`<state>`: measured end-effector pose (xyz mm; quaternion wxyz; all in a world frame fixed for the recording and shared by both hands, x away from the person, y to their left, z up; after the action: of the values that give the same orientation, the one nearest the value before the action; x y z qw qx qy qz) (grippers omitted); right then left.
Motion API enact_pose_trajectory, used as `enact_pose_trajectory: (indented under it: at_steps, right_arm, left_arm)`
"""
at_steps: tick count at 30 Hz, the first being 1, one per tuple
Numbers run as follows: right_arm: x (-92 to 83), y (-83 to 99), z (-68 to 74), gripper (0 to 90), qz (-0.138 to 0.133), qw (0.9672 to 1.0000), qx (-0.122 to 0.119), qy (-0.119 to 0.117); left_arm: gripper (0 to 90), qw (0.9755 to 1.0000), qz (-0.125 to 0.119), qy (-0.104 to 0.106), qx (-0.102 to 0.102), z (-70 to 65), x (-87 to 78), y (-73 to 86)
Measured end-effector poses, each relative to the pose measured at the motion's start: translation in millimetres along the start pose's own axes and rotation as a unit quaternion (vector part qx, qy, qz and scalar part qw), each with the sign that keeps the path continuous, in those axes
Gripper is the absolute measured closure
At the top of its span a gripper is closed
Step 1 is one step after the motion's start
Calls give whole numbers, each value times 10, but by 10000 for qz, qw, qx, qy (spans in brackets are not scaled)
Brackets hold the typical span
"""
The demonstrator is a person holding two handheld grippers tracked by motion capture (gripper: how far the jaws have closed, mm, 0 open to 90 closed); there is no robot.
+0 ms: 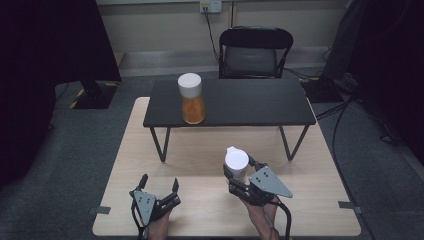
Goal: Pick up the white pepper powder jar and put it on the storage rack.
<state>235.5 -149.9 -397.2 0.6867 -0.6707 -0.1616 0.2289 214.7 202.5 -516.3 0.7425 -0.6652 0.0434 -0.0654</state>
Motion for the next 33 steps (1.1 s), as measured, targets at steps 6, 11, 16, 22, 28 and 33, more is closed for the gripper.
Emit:
enact_pose_trajectory:
  at_steps: [6,11,16,22,28,33]
  right_arm:
    - [7,-103,-18,301,-16,10000,-24,-48]
    - [14,-199,-40,301,-45,10000,-41,-73]
    - [12,-312,-71,301,-92,9999,-77,-96]
    - [21,-444,-111,301,-126,9998,-86,-124]
    - [57,-591,-146,301,-147,9997,-91,-161]
    - [114,-693,-186,301,-149,9997,-118,-166]
  left_arm:
    - [4,10000,-2,-1,1,0,0,0]
    - [4,10000,-2,-1,0,0,0,0]
    - [4,10000,-2,0,1,0,0,0]
    - [4,10000,-2,0,1,0,0,0]
    - [4,10000,-1,1,-2,0,0,0]
    - [4,10000,-3,4,1,1,0,0]
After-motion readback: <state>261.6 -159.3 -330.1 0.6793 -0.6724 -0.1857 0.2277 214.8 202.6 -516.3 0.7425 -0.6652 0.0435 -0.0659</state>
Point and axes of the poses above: each handheld gripper's, and its own axes: x roughly forward along the jaws, y roughly out of its underside, z roughly to its left, the point moved 7 cm from there along x, roughly forward along the jaws, and after that the axes turned 7 degrees about x, right-handed, at the moved point
